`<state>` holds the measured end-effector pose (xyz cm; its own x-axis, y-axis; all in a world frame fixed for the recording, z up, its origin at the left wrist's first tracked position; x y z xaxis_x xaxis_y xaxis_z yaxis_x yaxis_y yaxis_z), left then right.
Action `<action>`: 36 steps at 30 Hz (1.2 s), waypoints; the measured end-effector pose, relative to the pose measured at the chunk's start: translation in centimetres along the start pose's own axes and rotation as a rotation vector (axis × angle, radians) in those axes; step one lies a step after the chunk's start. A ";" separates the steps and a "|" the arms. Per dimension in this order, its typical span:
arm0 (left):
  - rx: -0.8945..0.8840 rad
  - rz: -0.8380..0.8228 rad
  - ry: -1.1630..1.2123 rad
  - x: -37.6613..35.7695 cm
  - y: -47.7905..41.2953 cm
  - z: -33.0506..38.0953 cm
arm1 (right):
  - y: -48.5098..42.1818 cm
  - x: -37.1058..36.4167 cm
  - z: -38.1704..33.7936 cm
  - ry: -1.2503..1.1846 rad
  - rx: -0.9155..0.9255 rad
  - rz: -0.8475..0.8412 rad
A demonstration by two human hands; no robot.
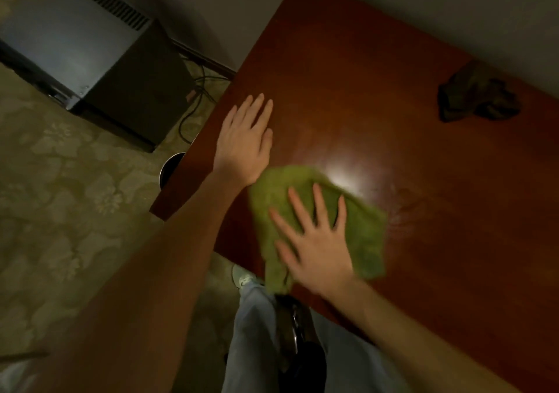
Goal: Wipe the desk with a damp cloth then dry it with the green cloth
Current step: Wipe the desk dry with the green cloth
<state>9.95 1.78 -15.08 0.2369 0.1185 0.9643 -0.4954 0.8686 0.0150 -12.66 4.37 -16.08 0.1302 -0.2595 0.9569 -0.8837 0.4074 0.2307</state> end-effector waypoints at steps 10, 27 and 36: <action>-0.041 0.208 0.090 -0.7 1.1 0.1 | -9.3 3.4 9.9 -0.013 -0.278 0.143; 0.016 0.146 -0.092 -0.4 0.0 0.8 | -11.7 4.1 12.0 -0.071 -0.478 0.198; 0.178 0.177 -0.139 -0.2 -2.0 2.9 | -16.5 6.1 16.5 -0.080 -0.569 0.288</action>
<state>8.48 -1.32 -14.56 0.0228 0.1825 0.9829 -0.6610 0.7404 -0.1221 -4.68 -18.41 -16.97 -0.1306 -0.1259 0.9834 -0.4983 0.8659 0.0447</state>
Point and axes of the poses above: each hand's wrist, its own y-axis away from the middle knuckle, its own x-axis out of the back of the hand, z = x × y, the point moved 6 cm from there along -y, towards the middle knuckle, and after that the axes turned 2 degrees about z, right-handed, at the moved point
